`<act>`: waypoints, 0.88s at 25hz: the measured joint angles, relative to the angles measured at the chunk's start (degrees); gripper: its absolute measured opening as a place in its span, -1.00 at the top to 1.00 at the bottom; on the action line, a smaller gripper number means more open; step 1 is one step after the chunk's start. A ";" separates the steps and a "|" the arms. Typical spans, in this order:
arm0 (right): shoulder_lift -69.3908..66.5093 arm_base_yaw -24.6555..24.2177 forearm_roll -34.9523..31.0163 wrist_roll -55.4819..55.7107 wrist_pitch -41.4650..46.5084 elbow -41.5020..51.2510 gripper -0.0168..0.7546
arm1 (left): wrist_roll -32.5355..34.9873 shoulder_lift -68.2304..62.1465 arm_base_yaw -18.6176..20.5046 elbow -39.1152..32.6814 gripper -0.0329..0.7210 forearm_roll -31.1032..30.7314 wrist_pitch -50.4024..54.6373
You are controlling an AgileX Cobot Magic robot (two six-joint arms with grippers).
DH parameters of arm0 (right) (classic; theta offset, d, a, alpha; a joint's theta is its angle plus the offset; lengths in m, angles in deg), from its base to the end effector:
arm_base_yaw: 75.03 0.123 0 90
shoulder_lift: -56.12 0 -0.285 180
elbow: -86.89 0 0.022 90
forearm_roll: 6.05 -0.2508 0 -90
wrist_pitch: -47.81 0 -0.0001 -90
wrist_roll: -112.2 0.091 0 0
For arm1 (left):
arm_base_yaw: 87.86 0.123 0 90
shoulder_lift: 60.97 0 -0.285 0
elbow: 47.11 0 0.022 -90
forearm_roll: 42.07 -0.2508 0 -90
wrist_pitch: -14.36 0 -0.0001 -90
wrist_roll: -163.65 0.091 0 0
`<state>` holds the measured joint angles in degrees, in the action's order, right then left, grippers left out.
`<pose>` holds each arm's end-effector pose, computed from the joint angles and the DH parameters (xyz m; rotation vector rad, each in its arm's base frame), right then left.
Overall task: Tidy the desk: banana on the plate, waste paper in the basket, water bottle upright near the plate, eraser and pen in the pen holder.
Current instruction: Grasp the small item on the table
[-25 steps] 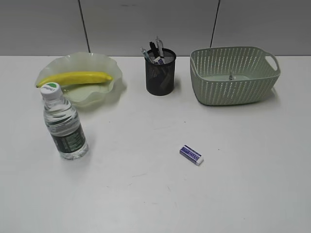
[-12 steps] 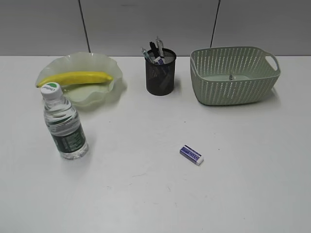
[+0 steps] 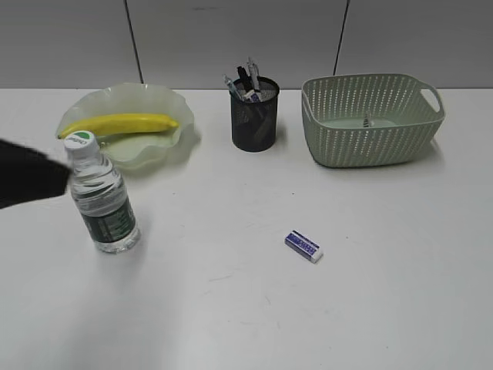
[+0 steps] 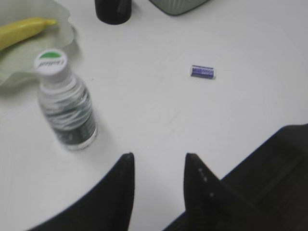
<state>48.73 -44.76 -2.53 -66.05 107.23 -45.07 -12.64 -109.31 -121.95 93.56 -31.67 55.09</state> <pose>-0.0029 -0.0073 0.2819 -0.4937 1.9530 0.2844 0.1029 -0.0826 0.3125 0.6494 2.1790 -0.4911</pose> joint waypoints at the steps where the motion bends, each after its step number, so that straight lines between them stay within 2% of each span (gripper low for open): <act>1: 0.00 0.00 0.00 0.00 0.00 0.00 -0.03 | 1.79 -4.92 0.00 1.68 0.22 1.98 -2.40; 4: 0.00 0.00 0.00 -0.05 0.00 0.00 -0.03 | 5.14 -18.82 -0.06 7.66 0.22 6.67 -6.25; 8: 0.00 0.00 0.00 -0.04 0.00 0.00 -0.03 | 6.16 -34.40 -0.71 17.36 0.22 8.44 -6.79; 17: 0.00 0.00 0.00 -0.04 0.00 0.00 -0.03 | 6.45 -59.85 -10.43 37.53 0.22 6.32 -6.78; 22: 0.00 0.00 0.00 -0.11 0.00 0.00 -0.03 | 3.57 -70.09 -12.50 46.23 0.22 8.88 -5.05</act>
<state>48.73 -44.76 -2.53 -66.17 107.23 -45.07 -9.07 -179.40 -134.45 139.78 -22.80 50.04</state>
